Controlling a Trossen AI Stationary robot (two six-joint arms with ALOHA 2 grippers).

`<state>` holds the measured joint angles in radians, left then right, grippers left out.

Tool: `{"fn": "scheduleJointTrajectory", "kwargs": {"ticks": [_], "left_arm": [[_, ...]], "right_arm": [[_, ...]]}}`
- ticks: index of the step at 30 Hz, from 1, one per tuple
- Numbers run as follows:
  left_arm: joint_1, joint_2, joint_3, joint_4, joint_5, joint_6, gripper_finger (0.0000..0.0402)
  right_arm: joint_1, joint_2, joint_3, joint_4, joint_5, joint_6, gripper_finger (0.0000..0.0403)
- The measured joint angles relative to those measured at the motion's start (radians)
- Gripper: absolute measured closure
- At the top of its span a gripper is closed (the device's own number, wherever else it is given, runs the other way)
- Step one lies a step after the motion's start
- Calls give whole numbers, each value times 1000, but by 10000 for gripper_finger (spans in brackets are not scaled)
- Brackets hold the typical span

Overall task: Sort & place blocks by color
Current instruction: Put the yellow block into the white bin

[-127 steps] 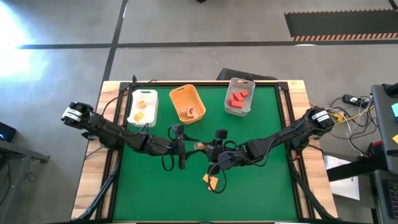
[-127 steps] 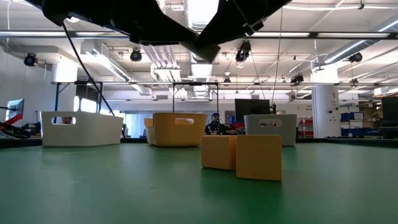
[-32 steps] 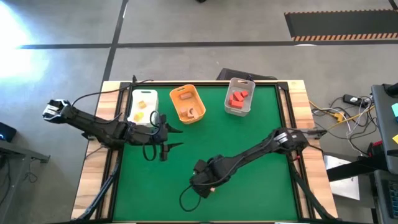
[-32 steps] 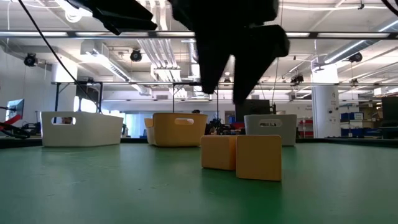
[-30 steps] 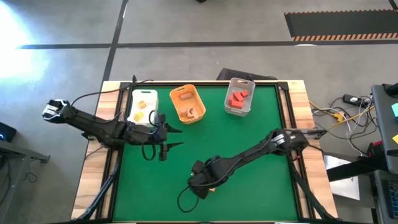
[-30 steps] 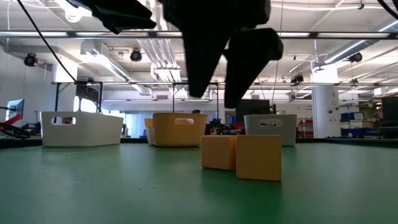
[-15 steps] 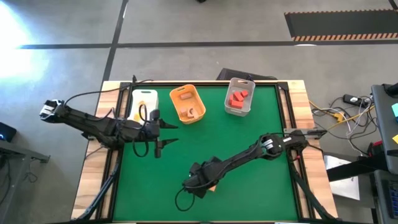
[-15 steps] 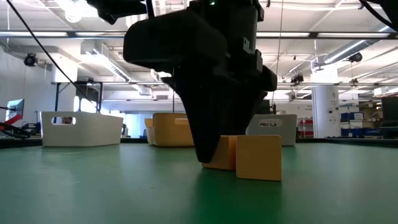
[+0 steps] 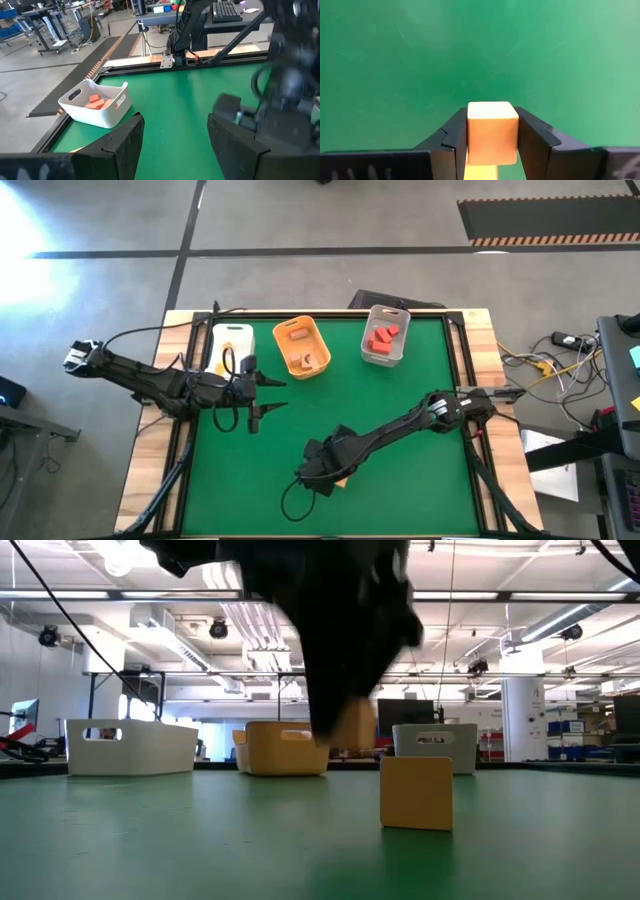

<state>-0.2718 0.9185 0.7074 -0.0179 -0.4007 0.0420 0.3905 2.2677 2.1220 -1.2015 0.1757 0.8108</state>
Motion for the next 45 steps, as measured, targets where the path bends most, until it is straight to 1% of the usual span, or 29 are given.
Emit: {"fn": "scheduleJointTrajectory", "kwargs": {"ticks": [8,11,14,16,18,23,25,29,31,34,35,36,38,40,42,45], "left_arm": [[-2,15,0,3,0,-7,198],[-6,27,0,10,0,-5,198],[-10,33,0,20,0,-2,198],[-13,40,0,37,0,-2,198],[-21,48,0,46,0,2,198],[-46,77,0,72,0,42,198],[-61,90,0,88,0,61,198],[-108,111,0,116,0,119,198],[-140,130,0,140,0,169,198],[-181,180,0,236,3,259,198],[-189,203,0,285,3,290,198],[-193,229,0,335,3,320,198],[-195,278,0,408,1,383,198],[-195,323,0,472,-3,432,198],[-195,358,0,533,-30,466,198],[-193,401,-1,571,-56,492,198]], "right_arm": [[10,-150,-30,16,238,-111,287],[14,-211,-86,47,296,-136,287],[15,-290,-193,128,330,-169,287],[15,-355,-297,250,333,-200,287],[9,-423,-418,421,333,-240,287],[-16,-578,-752,923,316,-350,287],[-28,-622,-883,1139,291,-375,287],[-61,-670,-1124,1643,197,-389,287],[-83,-671,-1222,1890,112,-366,287],[-120,-643,-1322,2212,5,-297,287],[-129,-631,-1344,2289,-16,-277,287],[-137,-620,-1360,2344,-33,-264,287],[-149,-601,-1373,2399,-57,-242,287],[-156,-594,-1377,2406,-74,-230,287],[-157,-589,-1376,2411,-79,-227,287],[-156,-588,-1375,2412,-79,-227,287]]}}
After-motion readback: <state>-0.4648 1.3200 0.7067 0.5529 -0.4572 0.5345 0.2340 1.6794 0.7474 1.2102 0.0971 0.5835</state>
